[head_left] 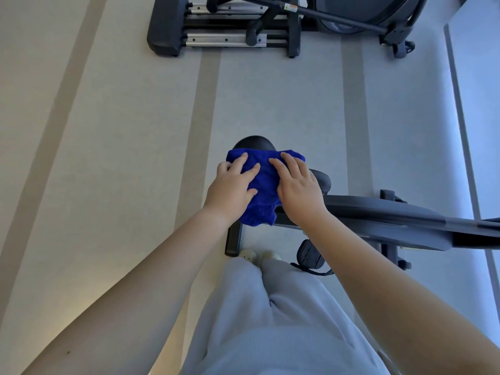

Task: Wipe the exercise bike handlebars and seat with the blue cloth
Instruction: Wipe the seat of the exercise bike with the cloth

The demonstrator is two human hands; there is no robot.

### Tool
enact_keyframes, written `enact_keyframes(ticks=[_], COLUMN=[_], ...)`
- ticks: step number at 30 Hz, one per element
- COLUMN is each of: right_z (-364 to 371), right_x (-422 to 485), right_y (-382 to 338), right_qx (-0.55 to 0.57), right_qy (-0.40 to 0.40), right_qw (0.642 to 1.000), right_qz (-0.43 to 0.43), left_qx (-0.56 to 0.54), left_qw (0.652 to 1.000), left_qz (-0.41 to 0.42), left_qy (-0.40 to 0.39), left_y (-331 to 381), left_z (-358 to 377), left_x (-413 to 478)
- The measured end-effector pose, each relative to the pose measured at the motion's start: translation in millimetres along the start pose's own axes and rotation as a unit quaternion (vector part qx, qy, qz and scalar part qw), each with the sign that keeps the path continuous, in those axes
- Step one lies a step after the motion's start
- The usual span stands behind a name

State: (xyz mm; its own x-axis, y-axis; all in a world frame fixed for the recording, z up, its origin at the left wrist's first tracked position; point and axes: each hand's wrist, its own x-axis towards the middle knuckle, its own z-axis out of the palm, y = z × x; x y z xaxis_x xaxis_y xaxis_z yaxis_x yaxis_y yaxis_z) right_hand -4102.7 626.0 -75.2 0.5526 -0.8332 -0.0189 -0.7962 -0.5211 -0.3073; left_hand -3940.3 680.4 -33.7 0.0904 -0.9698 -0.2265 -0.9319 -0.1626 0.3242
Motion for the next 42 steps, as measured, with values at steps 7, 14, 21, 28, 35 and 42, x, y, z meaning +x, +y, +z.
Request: enact_keyframes(ticks=[7, 14, 21, 28, 35, 42], right_z=[-10.0, -12.0, -19.4, -4.2, -11.0, 2.2], right_x=[-13.9, 11.8, 53.9, -8.8, 43.5, -10.6], right_y=[18.9, 4.0, 31.4, 23.8, 16.6, 21.8], right_qx=[-0.012, -0.061, 0.006, -0.131, -0.065, -0.134], right_qy=[0.036, -0.086, -0.150, -0.046, -0.105, -0.006], right_qw=[0.996, 0.990, 0.983, 0.989, 0.975, 0.989], right_qz=[0.079, -0.098, 0.103, 0.056, 0.182, 0.061], left_qx=[0.038, 0.021, 0.095, 0.130, 0.128, 0.081], left_qw=[0.995, 0.998, 0.989, 0.985, 0.985, 0.990], left_qz=[0.095, -0.019, -0.023, -0.032, -0.040, -0.038], left_qy=[-0.014, -0.060, -0.109, -0.110, -0.113, -0.107], left_y=[23.8, -27.0, -25.8, -20.1, -19.3, -23.6], left_z=[3.0, 11.5, 13.1, 14.7, 15.0, 15.6], left_x=[21.8, -16.0, -11.7, -10.9, -12.9, -12.3])
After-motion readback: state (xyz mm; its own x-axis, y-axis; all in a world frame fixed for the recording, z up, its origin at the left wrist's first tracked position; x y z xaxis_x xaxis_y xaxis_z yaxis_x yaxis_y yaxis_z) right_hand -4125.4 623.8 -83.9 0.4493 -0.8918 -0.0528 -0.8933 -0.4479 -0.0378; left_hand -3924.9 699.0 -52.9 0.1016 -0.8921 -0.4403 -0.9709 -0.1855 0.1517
